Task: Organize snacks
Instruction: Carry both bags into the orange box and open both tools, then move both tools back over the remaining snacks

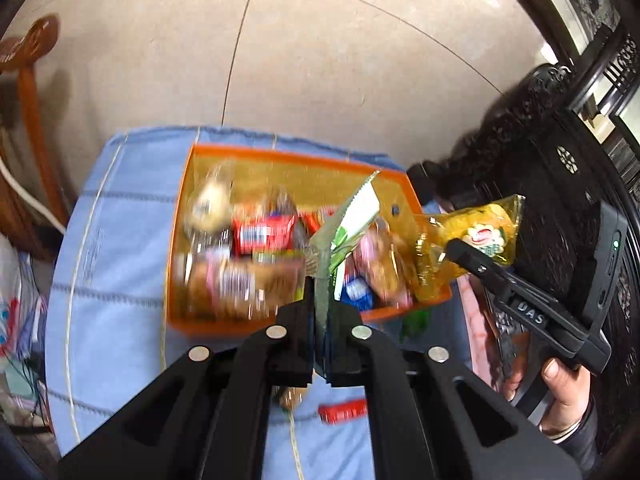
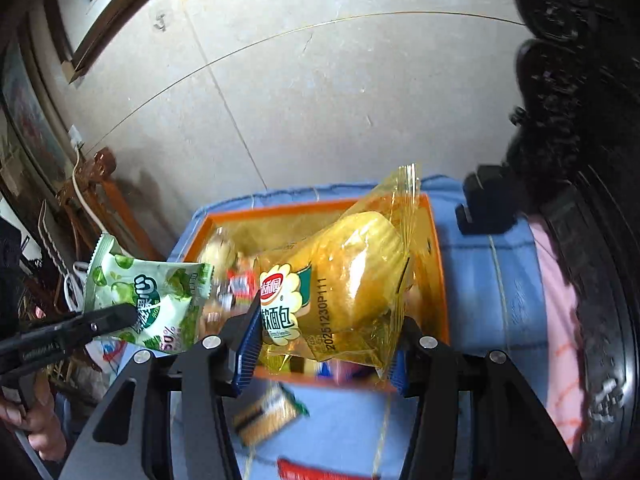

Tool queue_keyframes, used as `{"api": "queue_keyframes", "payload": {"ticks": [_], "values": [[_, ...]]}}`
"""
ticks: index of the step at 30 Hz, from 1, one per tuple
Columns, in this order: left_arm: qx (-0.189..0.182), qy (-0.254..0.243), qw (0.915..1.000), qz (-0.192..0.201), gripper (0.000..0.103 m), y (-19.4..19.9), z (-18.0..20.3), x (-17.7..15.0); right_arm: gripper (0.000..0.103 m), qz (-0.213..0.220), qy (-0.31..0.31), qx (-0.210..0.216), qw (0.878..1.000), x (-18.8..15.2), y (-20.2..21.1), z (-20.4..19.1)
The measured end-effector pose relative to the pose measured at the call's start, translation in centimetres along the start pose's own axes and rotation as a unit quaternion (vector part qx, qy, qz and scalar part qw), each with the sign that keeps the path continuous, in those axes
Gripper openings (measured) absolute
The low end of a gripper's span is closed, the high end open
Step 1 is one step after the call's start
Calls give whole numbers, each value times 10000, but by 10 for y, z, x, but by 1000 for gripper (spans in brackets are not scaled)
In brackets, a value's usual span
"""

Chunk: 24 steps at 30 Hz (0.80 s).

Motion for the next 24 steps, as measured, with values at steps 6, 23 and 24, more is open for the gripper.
{"api": "queue_keyframes", "payload": {"ticks": [6, 23, 24], "values": [[906, 248, 9952, 267, 86, -15, -5, 48, 77, -248, -488, -68, 9985, 39, -37, 16], [844, 187, 9955, 398, 98, -1, -18, -16, 84, -709, -984, -50, 9926, -83, -28, 47], [841, 155, 9956, 381, 98, -1, -18, -21, 86, -795, -981, -68, 9920, -93, -31, 48]]}}
Point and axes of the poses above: each gripper's, at about its wrist camera, not at the fingertips, and y roughly against the way its jaws point, z to its right, x to its top, the point moved 4 cm from there along -y, roughly the way its jaws point, and after that the axes turned 14 degrees about -z, right-handed, at the moved point
